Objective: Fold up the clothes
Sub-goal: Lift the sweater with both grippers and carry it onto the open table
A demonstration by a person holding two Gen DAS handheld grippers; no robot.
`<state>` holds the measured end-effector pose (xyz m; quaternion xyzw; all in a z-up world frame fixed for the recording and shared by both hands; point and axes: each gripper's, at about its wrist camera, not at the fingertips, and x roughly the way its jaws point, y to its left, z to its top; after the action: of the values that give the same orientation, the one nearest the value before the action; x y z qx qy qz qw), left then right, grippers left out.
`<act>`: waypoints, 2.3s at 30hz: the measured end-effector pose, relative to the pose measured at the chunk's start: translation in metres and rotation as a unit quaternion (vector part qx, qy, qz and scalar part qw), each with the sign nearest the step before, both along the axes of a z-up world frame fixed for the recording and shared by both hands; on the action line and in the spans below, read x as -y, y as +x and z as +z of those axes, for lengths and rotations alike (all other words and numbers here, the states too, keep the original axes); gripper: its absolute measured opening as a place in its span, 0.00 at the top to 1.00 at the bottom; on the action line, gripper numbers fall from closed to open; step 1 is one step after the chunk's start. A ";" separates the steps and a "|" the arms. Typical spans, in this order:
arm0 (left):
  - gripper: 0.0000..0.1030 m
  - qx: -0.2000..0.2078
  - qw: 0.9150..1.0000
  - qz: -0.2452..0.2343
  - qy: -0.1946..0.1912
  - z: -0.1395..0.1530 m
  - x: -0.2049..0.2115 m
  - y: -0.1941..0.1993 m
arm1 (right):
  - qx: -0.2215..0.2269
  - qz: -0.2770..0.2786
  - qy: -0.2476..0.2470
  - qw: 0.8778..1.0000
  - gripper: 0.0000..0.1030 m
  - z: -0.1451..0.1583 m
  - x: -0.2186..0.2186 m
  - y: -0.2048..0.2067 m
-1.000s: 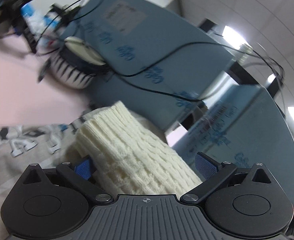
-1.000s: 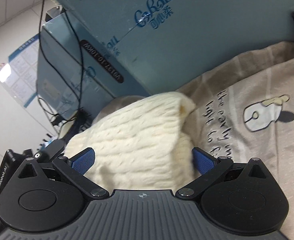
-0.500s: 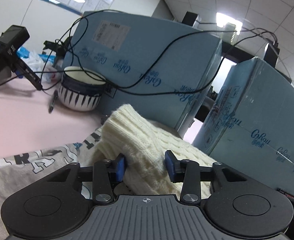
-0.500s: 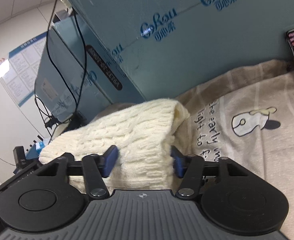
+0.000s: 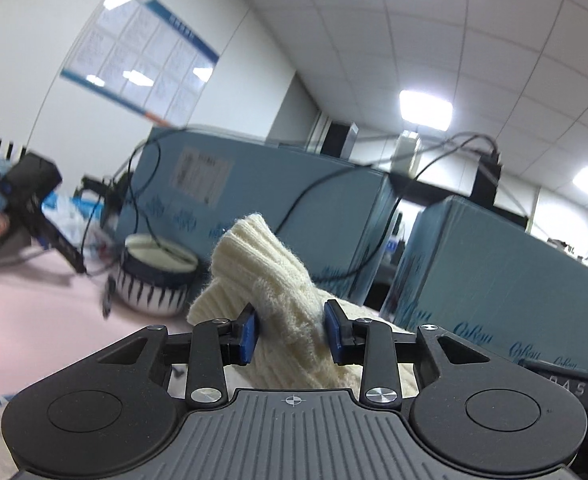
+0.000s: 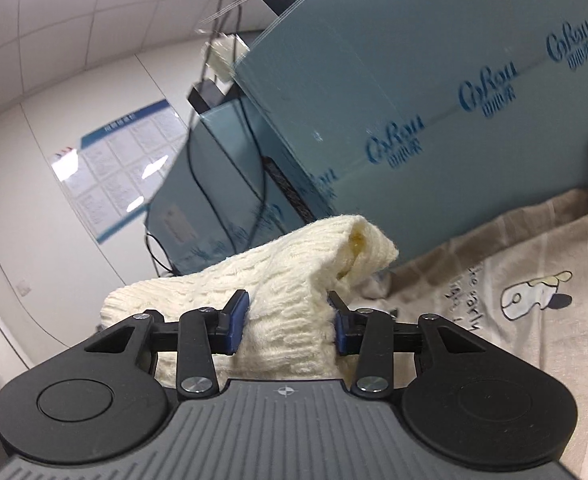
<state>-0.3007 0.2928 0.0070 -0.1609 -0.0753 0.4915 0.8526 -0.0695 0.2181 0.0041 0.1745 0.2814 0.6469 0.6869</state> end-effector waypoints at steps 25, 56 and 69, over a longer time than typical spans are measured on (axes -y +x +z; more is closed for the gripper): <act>0.68 -0.079 0.926 -0.370 0.001 -0.006 0.172 0.088 | 0.048 -0.126 -0.087 0.987 0.64 0.032 0.280 0.062; 0.06 -0.171 0.877 -0.447 -0.052 0.004 0.191 0.152 | -0.032 -0.177 -0.105 0.978 0.24 -0.017 0.385 0.147; 0.24 -0.107 0.833 -0.523 -0.143 -0.004 0.160 0.191 | -0.061 -0.166 -0.033 0.984 0.50 -0.026 0.409 0.155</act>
<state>-0.1101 0.1327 0.0034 -0.2424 0.1828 -0.0085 0.9528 0.0851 -0.1906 -0.0223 0.2349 0.3109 0.5023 0.7719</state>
